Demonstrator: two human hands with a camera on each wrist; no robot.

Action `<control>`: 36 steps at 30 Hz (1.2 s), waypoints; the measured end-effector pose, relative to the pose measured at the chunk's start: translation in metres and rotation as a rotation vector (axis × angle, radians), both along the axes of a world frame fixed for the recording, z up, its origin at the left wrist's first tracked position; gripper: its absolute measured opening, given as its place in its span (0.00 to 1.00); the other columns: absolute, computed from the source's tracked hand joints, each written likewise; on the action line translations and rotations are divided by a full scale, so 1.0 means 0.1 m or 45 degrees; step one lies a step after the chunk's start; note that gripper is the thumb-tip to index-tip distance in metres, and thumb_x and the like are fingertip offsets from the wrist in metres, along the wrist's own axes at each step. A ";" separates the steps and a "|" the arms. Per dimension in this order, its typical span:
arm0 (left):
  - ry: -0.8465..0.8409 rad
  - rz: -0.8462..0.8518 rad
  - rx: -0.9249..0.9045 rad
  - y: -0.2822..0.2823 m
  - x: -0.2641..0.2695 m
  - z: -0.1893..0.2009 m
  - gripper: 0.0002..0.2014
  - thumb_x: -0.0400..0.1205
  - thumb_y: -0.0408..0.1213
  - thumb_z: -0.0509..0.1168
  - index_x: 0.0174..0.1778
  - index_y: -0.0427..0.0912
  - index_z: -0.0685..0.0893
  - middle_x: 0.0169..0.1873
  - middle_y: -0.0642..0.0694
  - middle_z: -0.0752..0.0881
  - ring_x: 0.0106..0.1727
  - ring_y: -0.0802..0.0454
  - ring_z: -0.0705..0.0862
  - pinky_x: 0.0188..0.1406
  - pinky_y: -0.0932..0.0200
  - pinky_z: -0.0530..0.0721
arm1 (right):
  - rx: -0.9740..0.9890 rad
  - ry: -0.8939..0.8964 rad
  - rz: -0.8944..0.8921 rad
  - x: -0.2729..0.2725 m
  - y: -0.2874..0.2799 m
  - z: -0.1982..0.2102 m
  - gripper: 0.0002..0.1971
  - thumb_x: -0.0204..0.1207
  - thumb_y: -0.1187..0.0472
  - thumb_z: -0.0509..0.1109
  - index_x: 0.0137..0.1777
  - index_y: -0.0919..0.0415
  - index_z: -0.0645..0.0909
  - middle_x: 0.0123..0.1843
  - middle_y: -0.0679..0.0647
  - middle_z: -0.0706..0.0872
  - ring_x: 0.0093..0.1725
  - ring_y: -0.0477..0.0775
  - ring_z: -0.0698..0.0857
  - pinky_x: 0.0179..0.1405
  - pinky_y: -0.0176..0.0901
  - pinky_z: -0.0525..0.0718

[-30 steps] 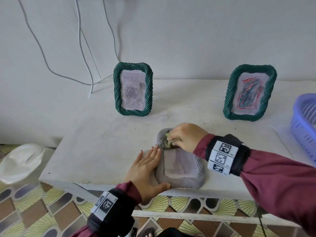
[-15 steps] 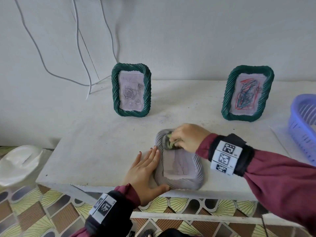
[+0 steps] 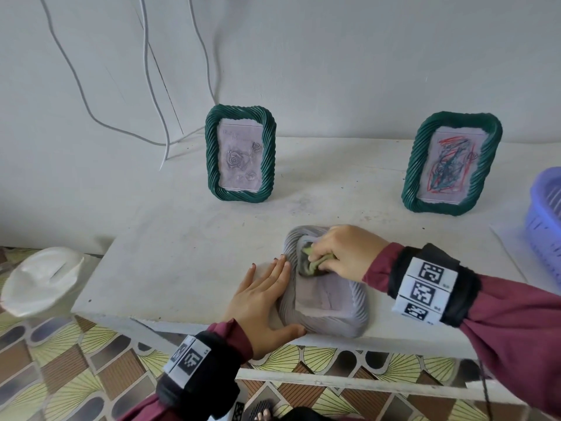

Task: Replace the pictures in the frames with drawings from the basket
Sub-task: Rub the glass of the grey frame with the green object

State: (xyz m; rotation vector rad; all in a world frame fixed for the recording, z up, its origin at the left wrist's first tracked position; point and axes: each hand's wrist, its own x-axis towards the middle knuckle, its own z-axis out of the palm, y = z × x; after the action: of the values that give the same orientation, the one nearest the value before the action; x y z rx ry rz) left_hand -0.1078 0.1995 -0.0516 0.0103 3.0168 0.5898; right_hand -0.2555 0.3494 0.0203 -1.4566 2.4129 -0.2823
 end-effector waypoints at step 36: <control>-0.070 0.010 -0.041 0.02 -0.02 0.04 0.52 0.60 0.76 0.45 0.72 0.56 0.28 0.79 0.57 0.36 0.73 0.70 0.29 0.75 0.60 0.26 | -0.115 -0.146 -0.166 -0.06 -0.18 -0.07 0.10 0.69 0.58 0.76 0.51 0.53 0.88 0.54 0.52 0.89 0.56 0.52 0.85 0.60 0.44 0.80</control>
State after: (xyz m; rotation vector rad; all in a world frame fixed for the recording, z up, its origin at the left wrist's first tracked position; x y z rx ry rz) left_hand -0.1098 0.2013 -0.0477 -0.0191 2.9737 0.5331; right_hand -0.2613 0.3312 0.0137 -1.2831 2.4341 -0.4967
